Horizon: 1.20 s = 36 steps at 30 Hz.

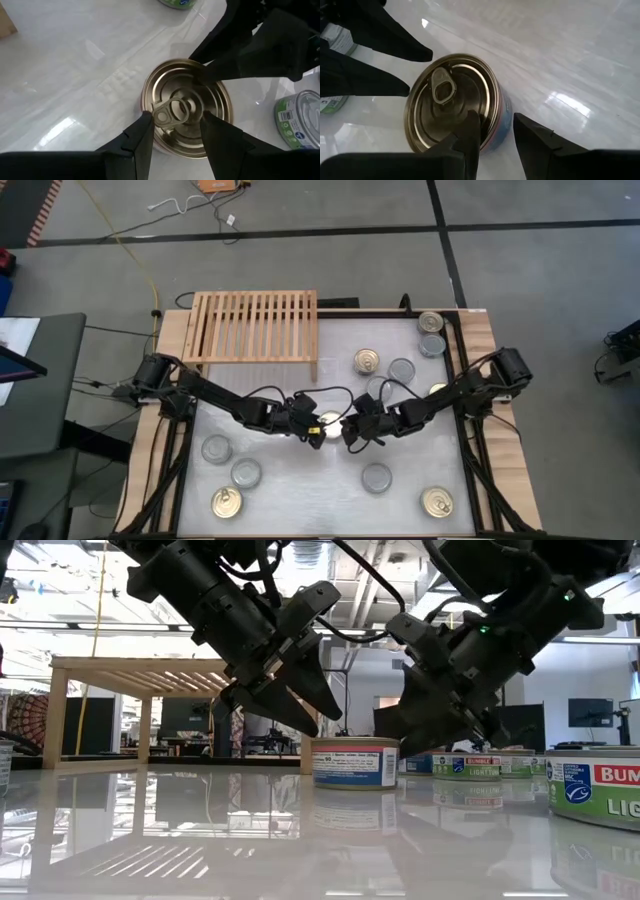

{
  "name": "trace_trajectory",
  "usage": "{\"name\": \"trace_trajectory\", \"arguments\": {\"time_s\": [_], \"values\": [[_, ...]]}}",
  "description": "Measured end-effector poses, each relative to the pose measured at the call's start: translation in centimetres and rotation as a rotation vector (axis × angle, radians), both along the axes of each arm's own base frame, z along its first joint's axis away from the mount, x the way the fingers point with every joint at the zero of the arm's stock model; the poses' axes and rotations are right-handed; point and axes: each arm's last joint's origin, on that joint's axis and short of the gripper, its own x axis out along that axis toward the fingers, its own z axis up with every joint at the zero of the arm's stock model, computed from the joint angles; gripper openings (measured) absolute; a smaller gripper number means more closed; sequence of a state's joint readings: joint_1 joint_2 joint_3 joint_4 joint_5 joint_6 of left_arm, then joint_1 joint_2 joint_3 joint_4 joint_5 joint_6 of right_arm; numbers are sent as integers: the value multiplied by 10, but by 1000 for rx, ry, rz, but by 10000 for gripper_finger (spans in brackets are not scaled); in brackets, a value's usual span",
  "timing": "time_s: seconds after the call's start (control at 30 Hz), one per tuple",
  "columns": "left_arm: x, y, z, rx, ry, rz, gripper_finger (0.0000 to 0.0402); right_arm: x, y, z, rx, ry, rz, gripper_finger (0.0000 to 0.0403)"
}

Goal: Stack canned seafood by type on shelf
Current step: Put the blue tuna can on the shelf

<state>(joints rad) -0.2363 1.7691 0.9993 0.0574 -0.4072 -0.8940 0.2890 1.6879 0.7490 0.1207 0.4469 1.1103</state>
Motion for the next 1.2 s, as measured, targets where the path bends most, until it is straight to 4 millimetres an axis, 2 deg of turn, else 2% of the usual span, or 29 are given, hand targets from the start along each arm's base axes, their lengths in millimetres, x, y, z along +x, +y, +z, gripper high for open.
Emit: {"name": "trace_trajectory", "arguments": {"time_s": [0.43, 0.87, 1.03, 1.2], "values": [[-4, 2, -5, 17, 65, 2, 151, -2, 1, 2, -13, 8, 20, 139], [-3, 6, -5, -80, 51, 46, 151, -3, 1, 0, -20, 28, 21, 74], [-3, 6, -5, -75, 54, 43, 151, -3, 1, 0, -32, 32, 33, 69], [-3, 9, -5, 4, 77, 8, 151, -3, 1, 0, -35, 33, 35, 69]]}}
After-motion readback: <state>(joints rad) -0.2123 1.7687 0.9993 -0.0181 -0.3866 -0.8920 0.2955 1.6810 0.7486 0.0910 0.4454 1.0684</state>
